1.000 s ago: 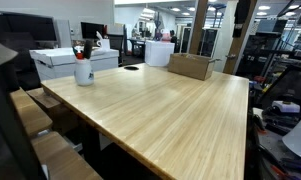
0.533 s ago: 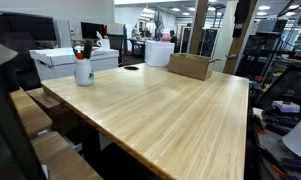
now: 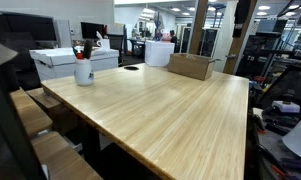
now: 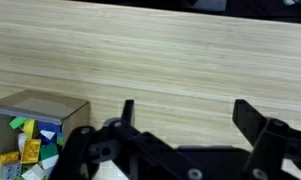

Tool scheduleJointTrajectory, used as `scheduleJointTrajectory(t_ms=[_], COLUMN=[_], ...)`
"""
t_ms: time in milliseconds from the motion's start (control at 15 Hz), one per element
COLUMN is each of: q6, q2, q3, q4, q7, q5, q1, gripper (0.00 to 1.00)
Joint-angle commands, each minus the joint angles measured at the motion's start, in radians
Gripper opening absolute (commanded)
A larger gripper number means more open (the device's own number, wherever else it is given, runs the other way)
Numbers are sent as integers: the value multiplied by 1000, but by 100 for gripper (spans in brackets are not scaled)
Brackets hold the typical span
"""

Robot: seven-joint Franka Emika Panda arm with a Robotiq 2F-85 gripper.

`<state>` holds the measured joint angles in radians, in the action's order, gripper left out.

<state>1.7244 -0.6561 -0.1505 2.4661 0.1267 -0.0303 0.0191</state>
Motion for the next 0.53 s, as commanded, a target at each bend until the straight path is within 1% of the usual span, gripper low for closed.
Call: scheduleJointTrajectory(t_ms=[0, 133, 333, 467], q6=[32, 71, 176, 226], q2=[0, 13, 31, 52], q3=[12, 11, 18, 24], q4=[1, -3, -1, -4], q7=[18, 50, 108, 137], q5=[-22, -42, -84, -109], q1=[5, -15, -46, -67], gripper=[100, 100, 100, 100])
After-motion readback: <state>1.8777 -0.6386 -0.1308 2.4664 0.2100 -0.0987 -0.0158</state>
